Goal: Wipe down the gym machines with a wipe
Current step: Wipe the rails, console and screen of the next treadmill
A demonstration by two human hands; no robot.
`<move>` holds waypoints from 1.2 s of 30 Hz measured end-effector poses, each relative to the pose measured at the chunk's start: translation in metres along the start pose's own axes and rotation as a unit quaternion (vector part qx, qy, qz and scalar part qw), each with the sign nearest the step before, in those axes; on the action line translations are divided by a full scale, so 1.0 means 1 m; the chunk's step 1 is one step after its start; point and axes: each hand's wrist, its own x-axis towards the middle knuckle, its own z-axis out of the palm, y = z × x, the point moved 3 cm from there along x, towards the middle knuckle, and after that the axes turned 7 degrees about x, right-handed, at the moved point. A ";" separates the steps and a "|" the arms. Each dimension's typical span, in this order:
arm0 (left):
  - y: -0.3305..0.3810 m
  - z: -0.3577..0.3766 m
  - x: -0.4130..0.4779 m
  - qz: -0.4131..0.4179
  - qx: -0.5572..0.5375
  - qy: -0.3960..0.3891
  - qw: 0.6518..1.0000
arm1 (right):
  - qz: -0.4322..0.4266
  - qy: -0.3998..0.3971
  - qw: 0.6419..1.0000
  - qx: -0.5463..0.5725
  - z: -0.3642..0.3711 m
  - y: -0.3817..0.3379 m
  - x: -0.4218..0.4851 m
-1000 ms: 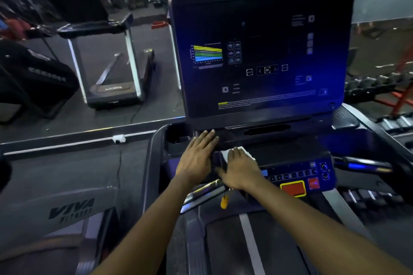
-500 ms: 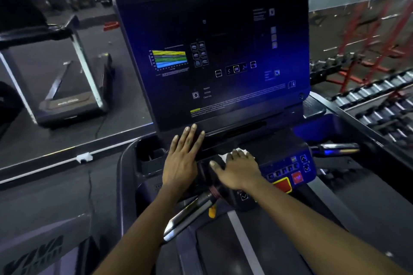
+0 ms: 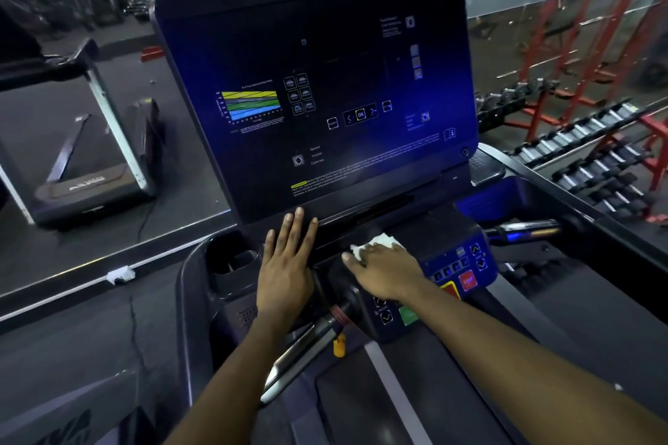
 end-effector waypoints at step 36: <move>0.031 0.003 0.042 0.089 -0.093 0.010 0.992 | -0.006 -0.080 0.997 -0.004 -0.007 0.014 0.016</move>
